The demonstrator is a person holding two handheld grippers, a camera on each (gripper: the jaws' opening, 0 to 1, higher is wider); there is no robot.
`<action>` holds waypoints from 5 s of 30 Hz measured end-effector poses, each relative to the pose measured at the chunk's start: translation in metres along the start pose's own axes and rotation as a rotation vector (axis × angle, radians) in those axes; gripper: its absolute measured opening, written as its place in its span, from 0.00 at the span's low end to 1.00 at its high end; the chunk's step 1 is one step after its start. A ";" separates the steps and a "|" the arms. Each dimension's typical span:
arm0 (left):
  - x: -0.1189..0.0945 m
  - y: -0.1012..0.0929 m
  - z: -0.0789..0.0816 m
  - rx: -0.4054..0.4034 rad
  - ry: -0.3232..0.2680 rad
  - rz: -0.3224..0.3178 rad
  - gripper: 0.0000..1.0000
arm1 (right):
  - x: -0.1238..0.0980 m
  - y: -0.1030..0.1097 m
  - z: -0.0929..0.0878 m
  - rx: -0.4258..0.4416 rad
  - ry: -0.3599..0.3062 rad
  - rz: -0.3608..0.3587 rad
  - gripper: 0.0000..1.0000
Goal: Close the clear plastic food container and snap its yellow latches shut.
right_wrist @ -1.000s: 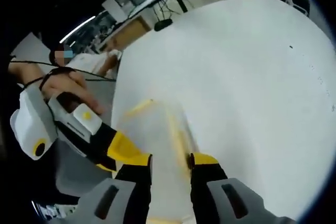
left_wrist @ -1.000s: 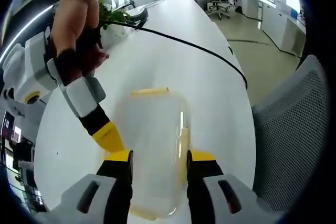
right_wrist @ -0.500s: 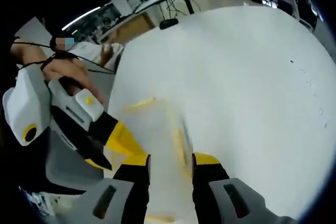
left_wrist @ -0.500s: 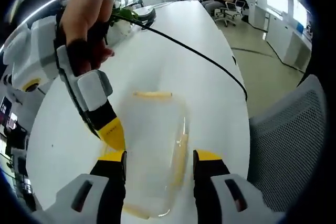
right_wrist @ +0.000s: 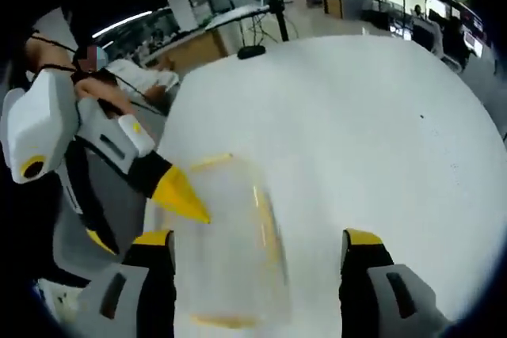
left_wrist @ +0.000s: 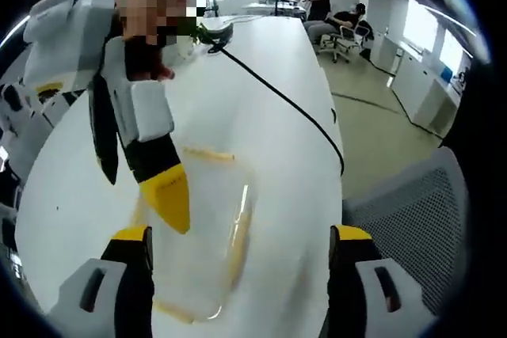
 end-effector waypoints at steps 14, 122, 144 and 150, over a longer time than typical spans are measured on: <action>-0.002 0.021 -0.009 -0.012 0.045 -0.003 0.88 | -0.010 0.032 -0.009 -0.064 0.038 -0.019 0.78; 0.042 0.058 -0.030 0.211 0.361 -0.064 0.81 | 0.031 0.054 -0.029 -0.112 0.190 -0.139 0.82; 0.040 0.058 -0.036 0.210 0.314 -0.068 0.81 | 0.037 0.057 -0.025 -0.090 0.193 -0.147 0.84; 0.036 0.059 -0.045 0.219 0.312 -0.070 0.81 | 0.043 0.059 -0.015 -0.081 0.201 -0.146 0.84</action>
Point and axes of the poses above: the point that each gripper's makers call its tool centre point, and the gripper's own axes: x roughly forward along the fingers, y roughly to its left, z roughly out of its top, the point moved 10 cm from there along -x, roughly backward along the fingers, and after that the axes turned 9 degrees about y, right-handed, at the moved point
